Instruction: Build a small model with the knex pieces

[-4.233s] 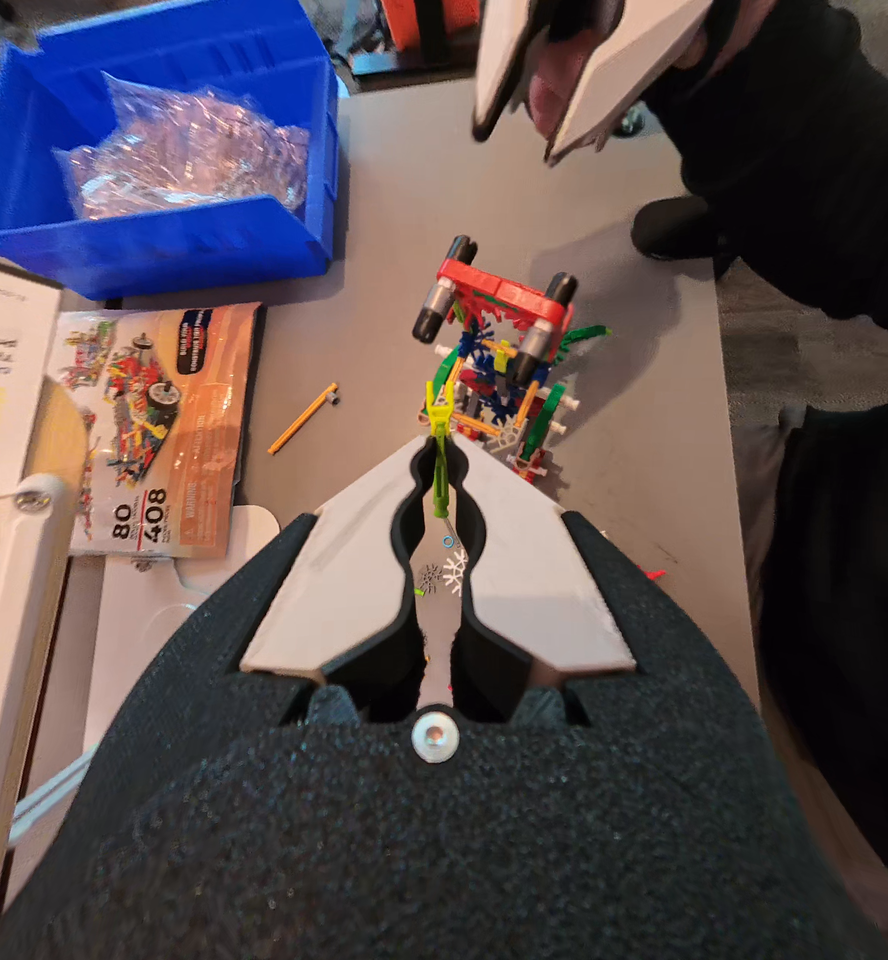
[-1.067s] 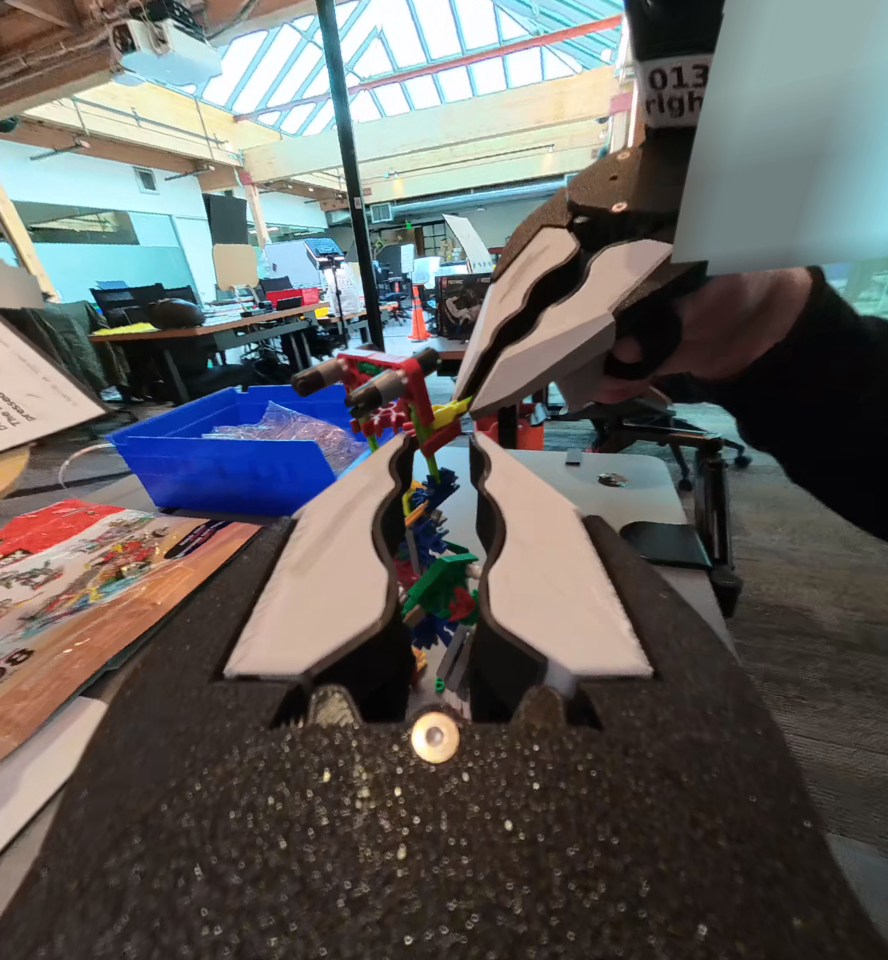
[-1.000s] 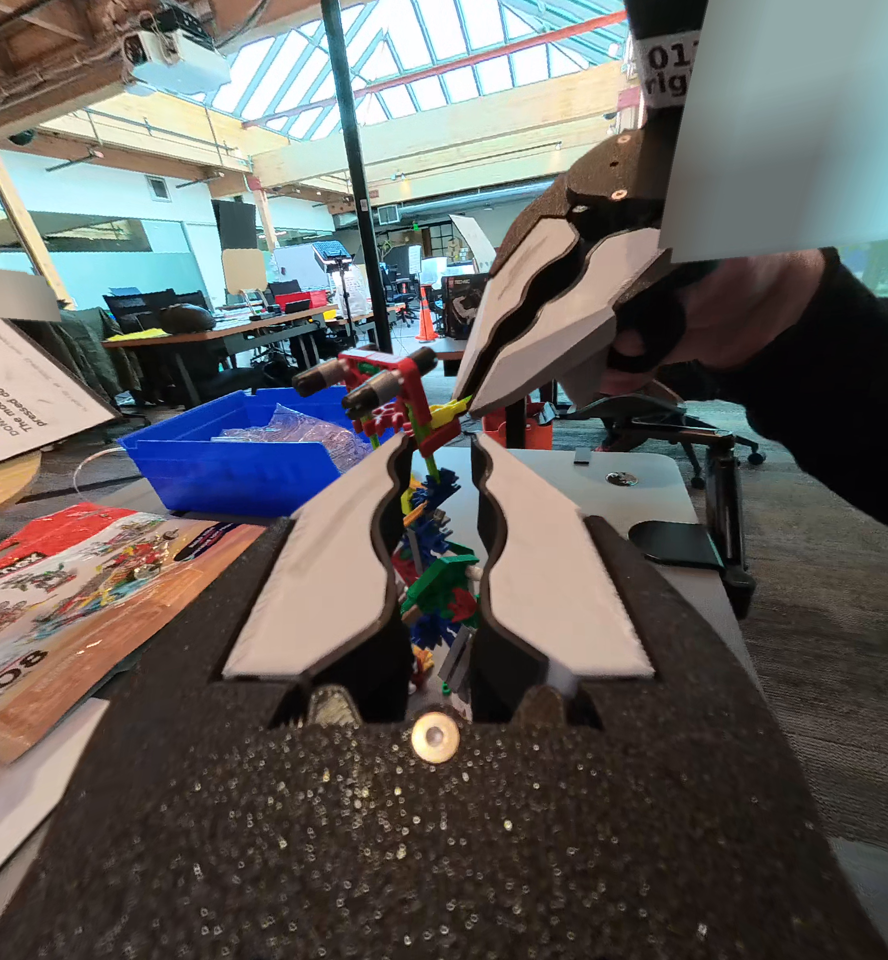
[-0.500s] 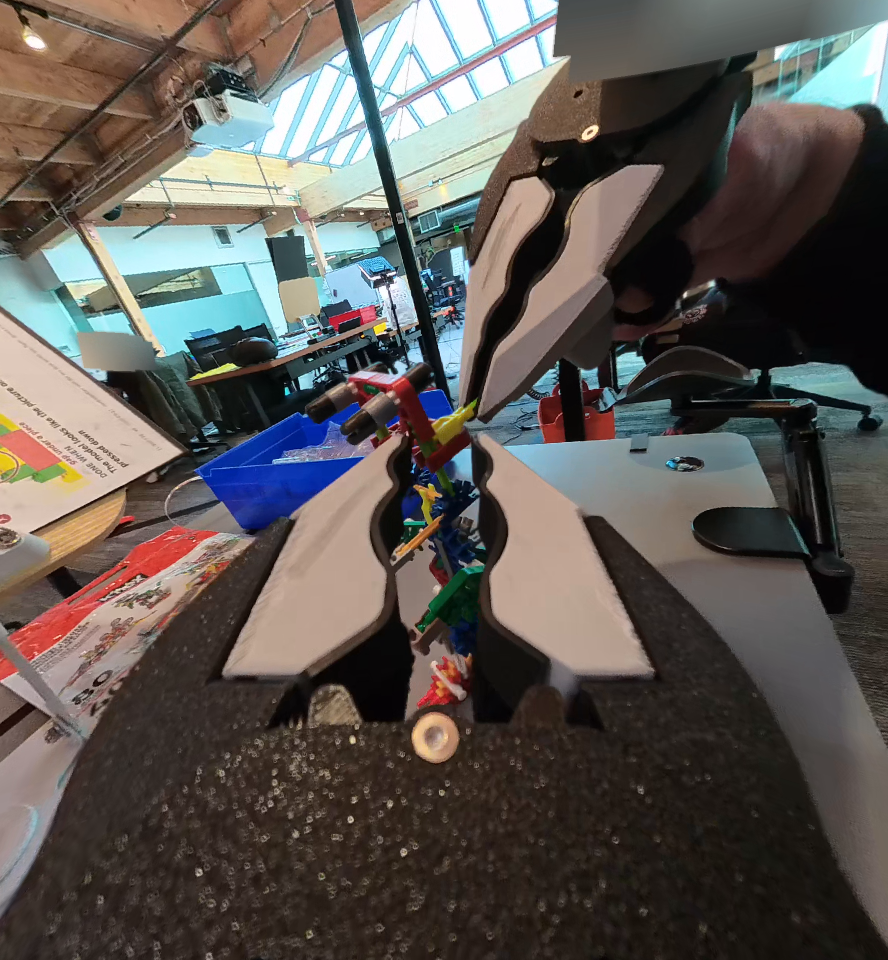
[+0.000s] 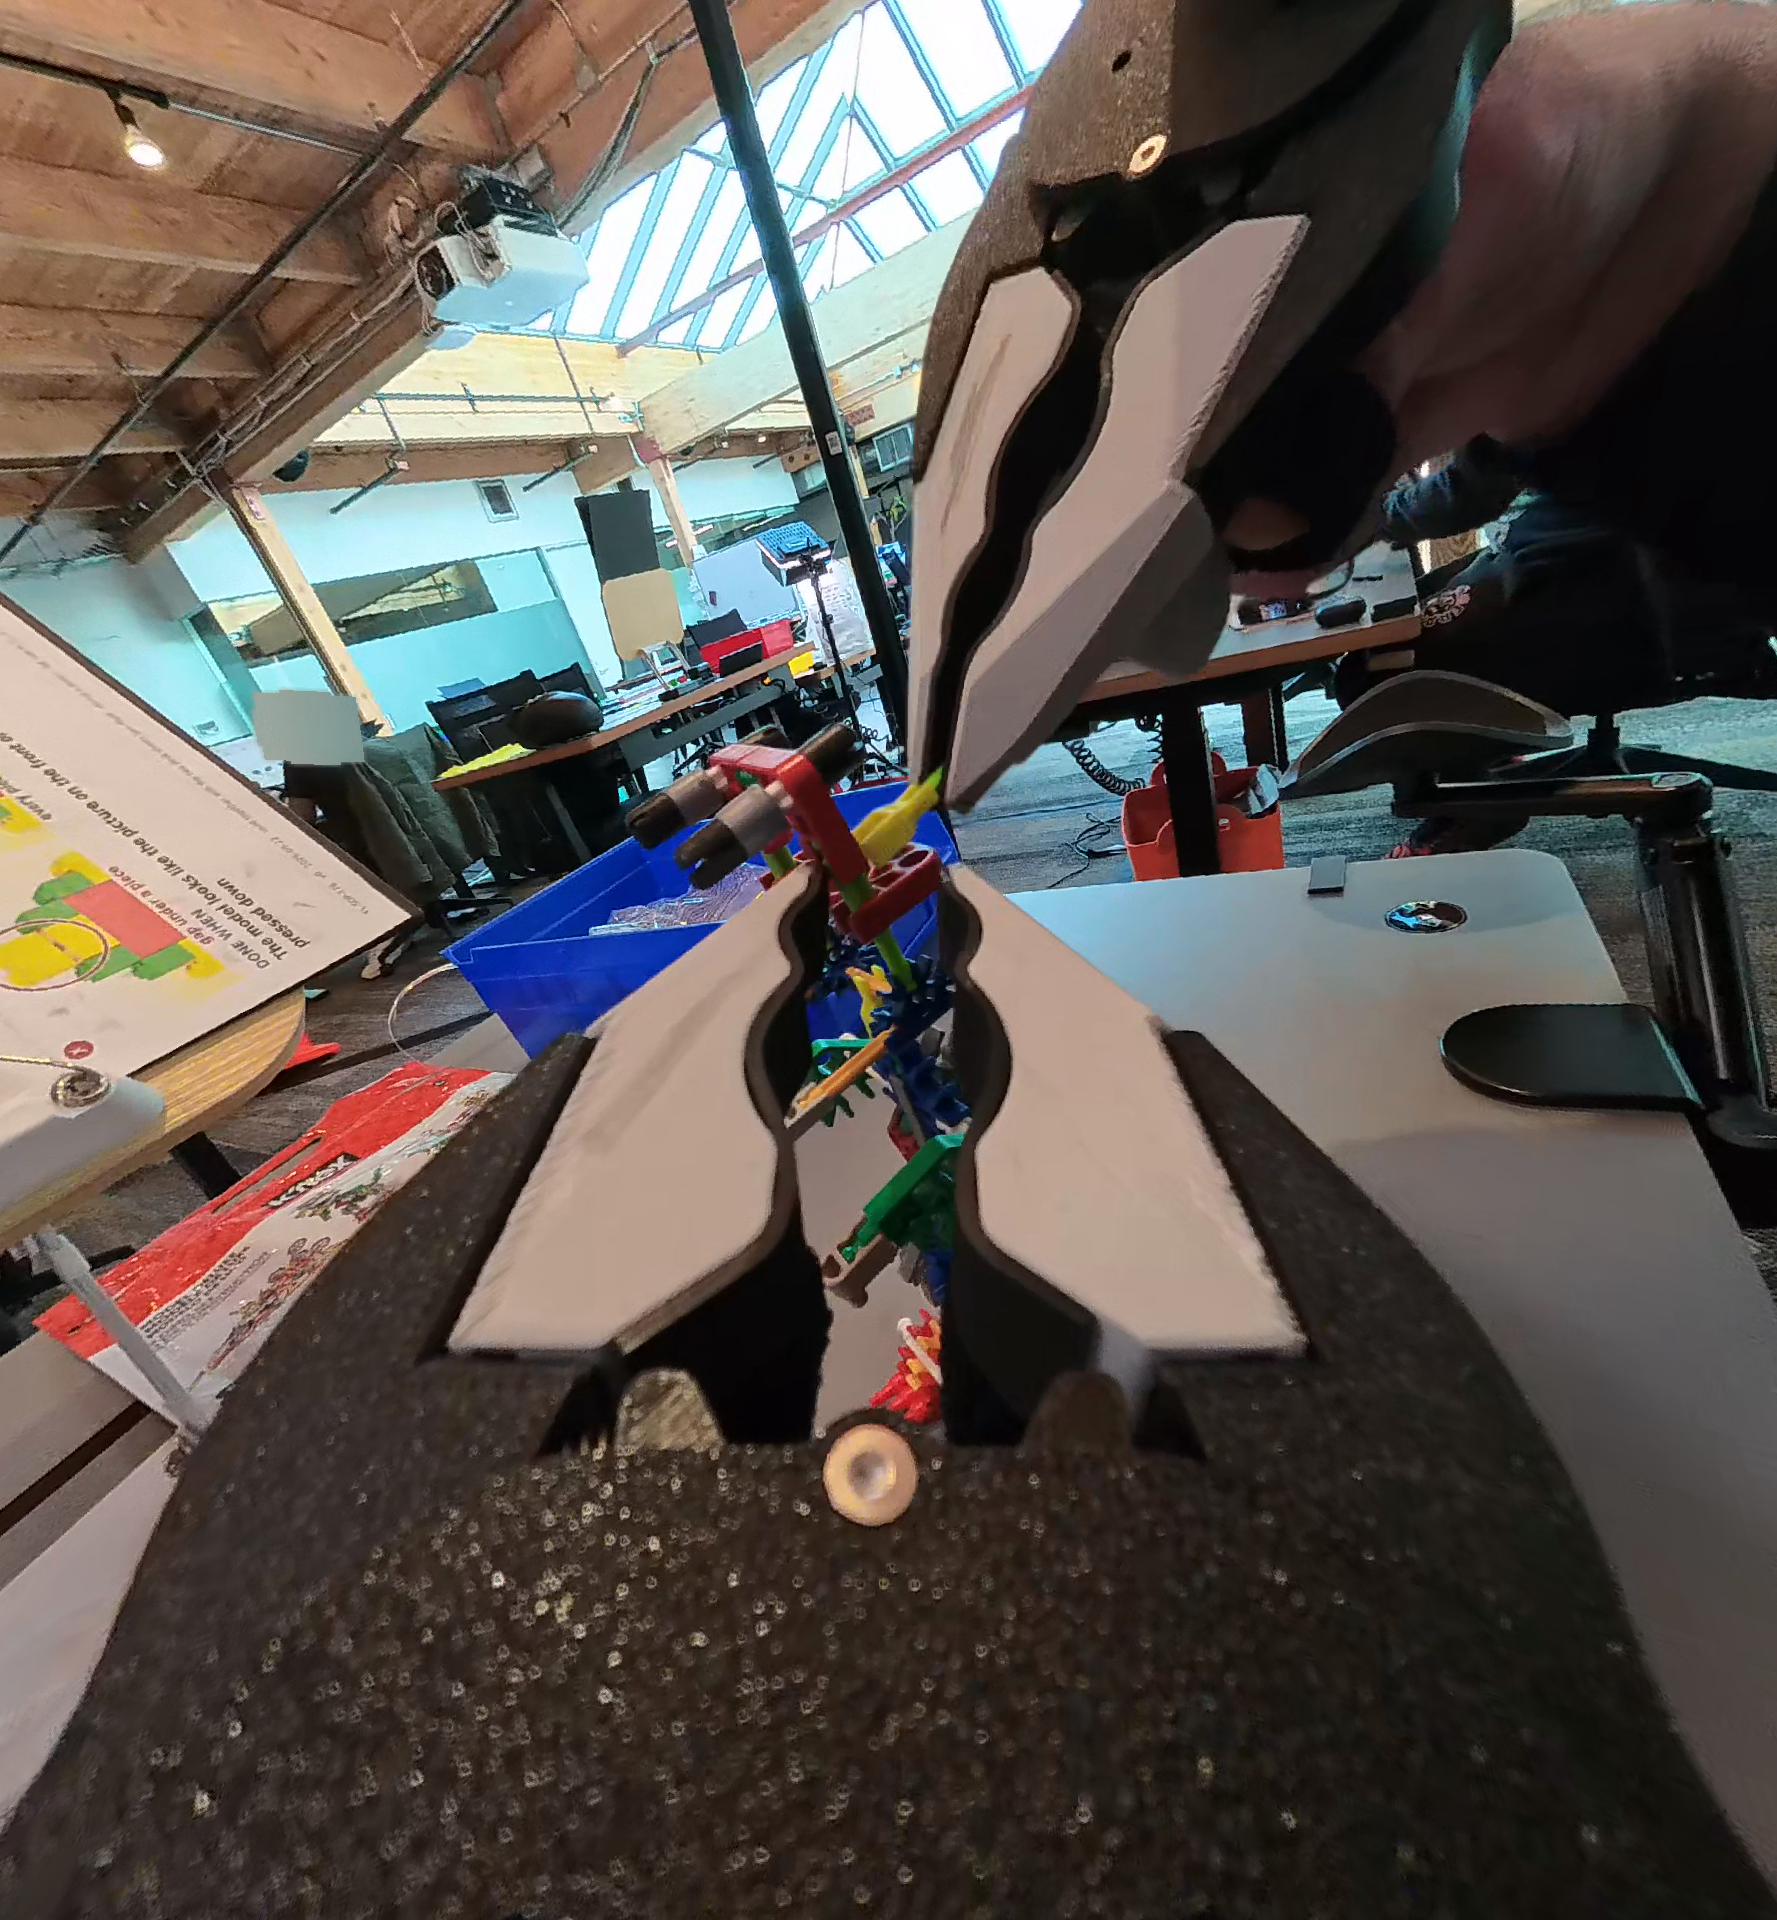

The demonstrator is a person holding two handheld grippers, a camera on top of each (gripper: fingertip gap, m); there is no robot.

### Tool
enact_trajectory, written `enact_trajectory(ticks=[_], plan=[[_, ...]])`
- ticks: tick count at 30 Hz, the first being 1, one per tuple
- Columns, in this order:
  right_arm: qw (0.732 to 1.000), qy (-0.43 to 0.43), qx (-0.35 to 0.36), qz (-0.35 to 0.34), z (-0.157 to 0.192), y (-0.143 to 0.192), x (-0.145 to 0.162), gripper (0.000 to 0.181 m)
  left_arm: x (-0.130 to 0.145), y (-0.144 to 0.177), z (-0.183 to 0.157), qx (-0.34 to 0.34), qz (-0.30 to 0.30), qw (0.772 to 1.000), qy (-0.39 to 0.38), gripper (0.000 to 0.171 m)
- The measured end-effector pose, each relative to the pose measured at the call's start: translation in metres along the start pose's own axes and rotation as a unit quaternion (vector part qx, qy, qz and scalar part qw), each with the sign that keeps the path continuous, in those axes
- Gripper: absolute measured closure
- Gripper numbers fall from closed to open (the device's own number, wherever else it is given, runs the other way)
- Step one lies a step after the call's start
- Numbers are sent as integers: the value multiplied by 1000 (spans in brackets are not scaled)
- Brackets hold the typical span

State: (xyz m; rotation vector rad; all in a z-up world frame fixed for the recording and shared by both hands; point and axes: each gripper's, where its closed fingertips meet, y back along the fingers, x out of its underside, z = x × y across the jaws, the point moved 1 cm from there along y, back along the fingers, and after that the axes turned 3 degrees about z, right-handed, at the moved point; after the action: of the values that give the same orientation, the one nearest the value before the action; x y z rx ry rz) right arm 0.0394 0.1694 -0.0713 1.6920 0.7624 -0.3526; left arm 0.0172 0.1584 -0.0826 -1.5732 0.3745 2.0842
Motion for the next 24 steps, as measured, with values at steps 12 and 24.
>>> enact_trajectory(ticks=[12,24], plan=[[1000,13,-11,18,0,-2,-1,179,2,-3,-1,-6,1,1000,3,153],[999,15,-11,-40,-1,-7,0,179,4,-6,1,-15,4,1000,-2,149]])
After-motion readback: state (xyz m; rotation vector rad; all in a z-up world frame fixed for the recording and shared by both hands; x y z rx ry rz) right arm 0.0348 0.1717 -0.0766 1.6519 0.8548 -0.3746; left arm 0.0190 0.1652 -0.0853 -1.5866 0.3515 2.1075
